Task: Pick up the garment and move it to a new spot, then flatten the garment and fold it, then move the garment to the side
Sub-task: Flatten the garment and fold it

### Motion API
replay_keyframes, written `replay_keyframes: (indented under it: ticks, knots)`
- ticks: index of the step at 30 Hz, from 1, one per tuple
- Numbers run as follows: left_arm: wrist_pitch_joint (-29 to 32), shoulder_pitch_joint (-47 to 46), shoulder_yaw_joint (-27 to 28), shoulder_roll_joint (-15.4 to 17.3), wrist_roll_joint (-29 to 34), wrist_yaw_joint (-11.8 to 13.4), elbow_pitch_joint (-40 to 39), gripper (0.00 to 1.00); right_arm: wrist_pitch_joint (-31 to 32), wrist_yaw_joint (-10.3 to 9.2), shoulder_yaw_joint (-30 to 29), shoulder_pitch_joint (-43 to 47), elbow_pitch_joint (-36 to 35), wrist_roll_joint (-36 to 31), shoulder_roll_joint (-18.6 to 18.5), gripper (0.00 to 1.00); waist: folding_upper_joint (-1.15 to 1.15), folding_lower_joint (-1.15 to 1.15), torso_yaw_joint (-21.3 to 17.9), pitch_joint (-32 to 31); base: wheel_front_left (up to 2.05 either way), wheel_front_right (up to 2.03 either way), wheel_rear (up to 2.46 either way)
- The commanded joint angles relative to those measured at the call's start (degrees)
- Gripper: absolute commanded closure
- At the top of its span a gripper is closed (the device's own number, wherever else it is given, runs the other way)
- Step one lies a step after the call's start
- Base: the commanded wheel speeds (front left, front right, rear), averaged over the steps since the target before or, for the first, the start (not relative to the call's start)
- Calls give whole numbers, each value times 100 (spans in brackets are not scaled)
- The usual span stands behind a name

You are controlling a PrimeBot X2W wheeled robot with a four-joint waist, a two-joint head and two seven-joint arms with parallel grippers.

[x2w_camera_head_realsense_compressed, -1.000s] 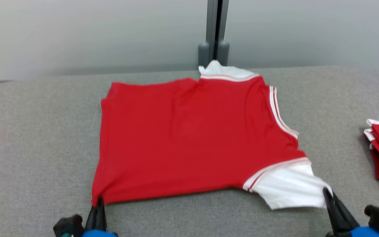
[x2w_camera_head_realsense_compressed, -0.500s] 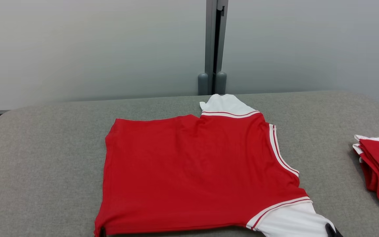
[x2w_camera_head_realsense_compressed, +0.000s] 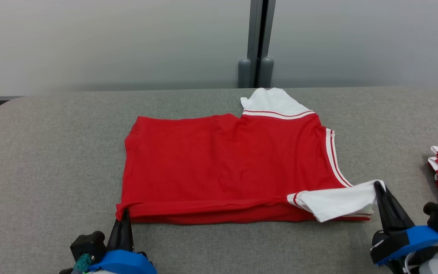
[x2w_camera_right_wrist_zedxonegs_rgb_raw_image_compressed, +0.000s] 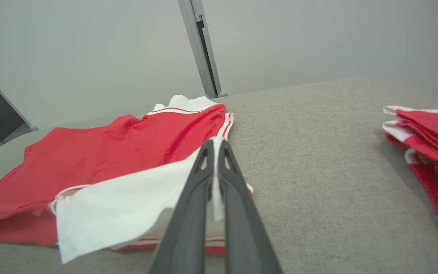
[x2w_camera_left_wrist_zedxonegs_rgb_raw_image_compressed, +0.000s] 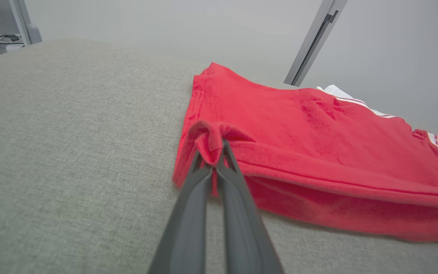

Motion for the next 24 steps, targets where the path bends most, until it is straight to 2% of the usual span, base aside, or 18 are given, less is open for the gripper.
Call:
replay_keyframes:
  ticks: [1, 15, 16, 18, 19, 20, 21, 22, 24]
  knots:
    - [-27, -133, -39, 6, -55, 64, 71, 100, -27, 1, -25, -214, 86, -46, -10, 100, -1, -1, 59, 105, 0, 0, 0]
    - [-27, -1362, -224, 6, -136, 257, 876, 100, -27, 1, -92, -1514, 888, -343, -25, 100, -1, -1, 123, 831, 0, 0, 0]
    - [-27, -1429, -211, 5, -147, 259, 913, 93, -27, 1, -105, -1580, 929, -375, -13, 100, -1, -1, 118, 874, 0, 0, 0]
    - [-27, -1514, -214, 4, -171, 284, 969, 93, -27, 1, -135, -1667, 988, -442, 16, 100, -1, -1, 112, 925, 0, 0, 0]
    - [-27, -1540, -216, 5, -171, 294, 985, 85, -27, 0, -138, -1703, 1024, -477, 39, 100, -1, -1, 108, 951, 0, 0, 0]
    - [-27, -1567, -217, 5, -169, 302, 995, 56, -27, 1, -146, -1733, 1045, -510, 63, 100, -1, -1, 105, 970, 0, 0, 0]
    - [-27, -1582, -210, 5, -193, 312, 996, 0, -27, 0, -169, -1765, 1066, -543, 89, 71, -1, -1, 103, 982, 0, 0, 0]
    - [-27, -1580, -201, 6, -219, 317, 985, 0, -27, 0, -191, -1788, 1080, -555, 122, 4, -1, -1, 101, 991, 0, 0, 0]
    - [-27, -1511, -163, 6, -272, 360, 884, 0, -27, 0, -264, -1815, 1008, -594, 150, 0, -1, -1, 93, 1001, 0, 0, 0]
